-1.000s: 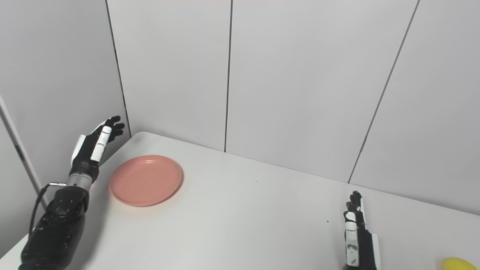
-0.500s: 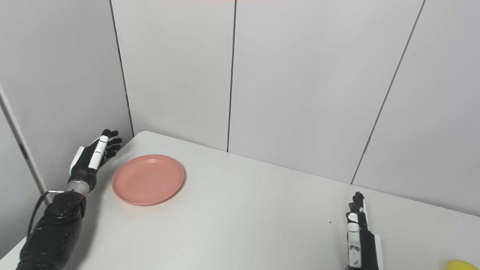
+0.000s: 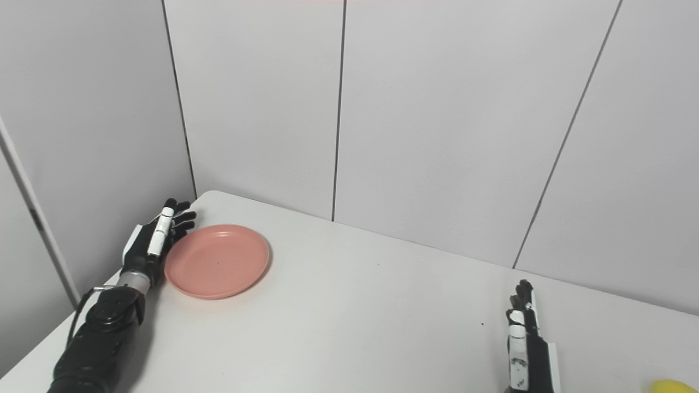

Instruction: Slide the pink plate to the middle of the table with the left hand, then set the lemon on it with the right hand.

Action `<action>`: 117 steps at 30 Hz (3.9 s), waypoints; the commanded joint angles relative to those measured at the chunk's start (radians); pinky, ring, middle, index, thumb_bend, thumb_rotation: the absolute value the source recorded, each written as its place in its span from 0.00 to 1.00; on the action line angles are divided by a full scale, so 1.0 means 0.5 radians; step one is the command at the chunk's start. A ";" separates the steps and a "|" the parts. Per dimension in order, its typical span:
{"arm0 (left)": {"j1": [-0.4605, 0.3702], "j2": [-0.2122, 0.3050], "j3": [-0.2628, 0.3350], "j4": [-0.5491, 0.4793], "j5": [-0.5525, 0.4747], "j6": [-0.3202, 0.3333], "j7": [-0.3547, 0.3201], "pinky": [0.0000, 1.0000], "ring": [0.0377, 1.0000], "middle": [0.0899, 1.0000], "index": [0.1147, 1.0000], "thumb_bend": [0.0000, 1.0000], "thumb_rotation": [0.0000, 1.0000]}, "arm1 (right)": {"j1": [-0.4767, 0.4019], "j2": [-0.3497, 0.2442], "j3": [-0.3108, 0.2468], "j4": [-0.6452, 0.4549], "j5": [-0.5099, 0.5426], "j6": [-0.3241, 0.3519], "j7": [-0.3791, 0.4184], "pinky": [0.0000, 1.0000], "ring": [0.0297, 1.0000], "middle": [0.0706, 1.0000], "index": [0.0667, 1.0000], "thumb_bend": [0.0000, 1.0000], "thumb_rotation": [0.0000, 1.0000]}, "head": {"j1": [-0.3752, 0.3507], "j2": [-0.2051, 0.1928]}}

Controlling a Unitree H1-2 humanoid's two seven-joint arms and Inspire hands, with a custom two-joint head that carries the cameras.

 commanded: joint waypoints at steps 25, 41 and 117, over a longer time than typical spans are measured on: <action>-0.042 -0.112 0.019 -0.145 -0.213 -0.002 -0.115 0.90 0.84 0.81 0.78 0.76 1.00 | 0.176 0.033 -0.002 0.097 0.002 -0.019 0.001 1.00 1.00 1.00 0.98 0.63 1.00 | -0.015 0.014; 0.029 -0.252 -0.051 -0.375 -0.203 0.111 -0.076 0.88 0.83 0.80 0.79 0.72 1.00 | 0.186 0.034 0.004 0.062 -0.006 -0.003 -0.001 1.00 1.00 1.00 0.98 0.65 1.00 | -0.028 0.056; 0.297 -1.008 -0.534 -0.982 0.068 0.320 0.013 0.93 0.88 0.86 0.86 0.69 1.00 | 0.186 0.279 0.093 -0.145 -0.310 0.133 -0.246 1.00 0.99 0.97 0.97 0.63 1.00 | -1.302 0.469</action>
